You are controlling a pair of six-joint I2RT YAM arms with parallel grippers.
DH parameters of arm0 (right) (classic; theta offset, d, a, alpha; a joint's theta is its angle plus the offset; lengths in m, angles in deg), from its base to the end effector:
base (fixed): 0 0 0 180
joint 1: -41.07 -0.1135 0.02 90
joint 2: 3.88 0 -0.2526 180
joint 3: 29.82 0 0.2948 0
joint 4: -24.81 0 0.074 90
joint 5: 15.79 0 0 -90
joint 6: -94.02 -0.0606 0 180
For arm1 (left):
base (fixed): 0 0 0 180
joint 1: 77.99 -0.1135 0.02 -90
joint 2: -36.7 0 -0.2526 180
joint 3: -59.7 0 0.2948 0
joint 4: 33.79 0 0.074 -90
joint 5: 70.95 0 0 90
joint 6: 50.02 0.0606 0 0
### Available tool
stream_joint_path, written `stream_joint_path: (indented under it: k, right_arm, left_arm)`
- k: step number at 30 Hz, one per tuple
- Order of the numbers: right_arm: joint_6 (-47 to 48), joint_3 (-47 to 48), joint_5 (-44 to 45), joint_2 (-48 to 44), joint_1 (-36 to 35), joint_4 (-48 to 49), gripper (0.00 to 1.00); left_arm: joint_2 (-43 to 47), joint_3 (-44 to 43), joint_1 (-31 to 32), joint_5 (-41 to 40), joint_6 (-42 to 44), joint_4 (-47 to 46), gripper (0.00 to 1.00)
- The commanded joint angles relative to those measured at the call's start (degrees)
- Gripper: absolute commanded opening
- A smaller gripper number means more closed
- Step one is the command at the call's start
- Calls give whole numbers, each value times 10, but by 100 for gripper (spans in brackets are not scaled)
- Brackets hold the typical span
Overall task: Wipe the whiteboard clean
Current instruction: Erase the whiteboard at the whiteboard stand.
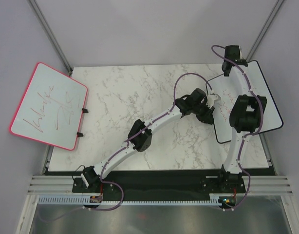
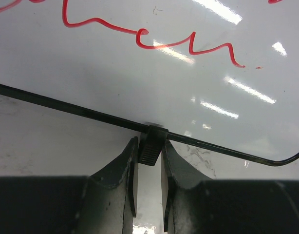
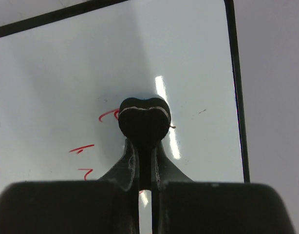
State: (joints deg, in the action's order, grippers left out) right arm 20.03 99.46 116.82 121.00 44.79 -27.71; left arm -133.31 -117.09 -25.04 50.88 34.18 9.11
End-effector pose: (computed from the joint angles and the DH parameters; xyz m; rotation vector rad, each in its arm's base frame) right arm 0.5338 -0.0758 0.2550 0.0969 2.3690 -1.0547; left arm 0.3739 -0.5483 0.1182 1.2373 1.9940 -1.1561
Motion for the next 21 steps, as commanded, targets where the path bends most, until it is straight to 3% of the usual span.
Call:
stream_joint_path:
  k: [1,6,11,16,21]
  right_arm:
    - [11,-5,20,12,7,10,0]
    - [-17,-88,-37,19,-7,11,0]
    - [-12,-212,-35,-23,-61,91,0]
    - [-45,-259,-78,-54,-68,123,0]
    - [-42,-250,-32,-56,-50,120,0]
  left_arm:
    - [-19,-21,-5,-27,-45,29,2]
    - [-20,-22,-5,-35,-49,29,2]
    - [-20,-22,-4,-43,-52,29,2]
    - [-20,-20,-4,-47,-52,29,2]
    - [-20,-19,-4,-48,-53,29,2]
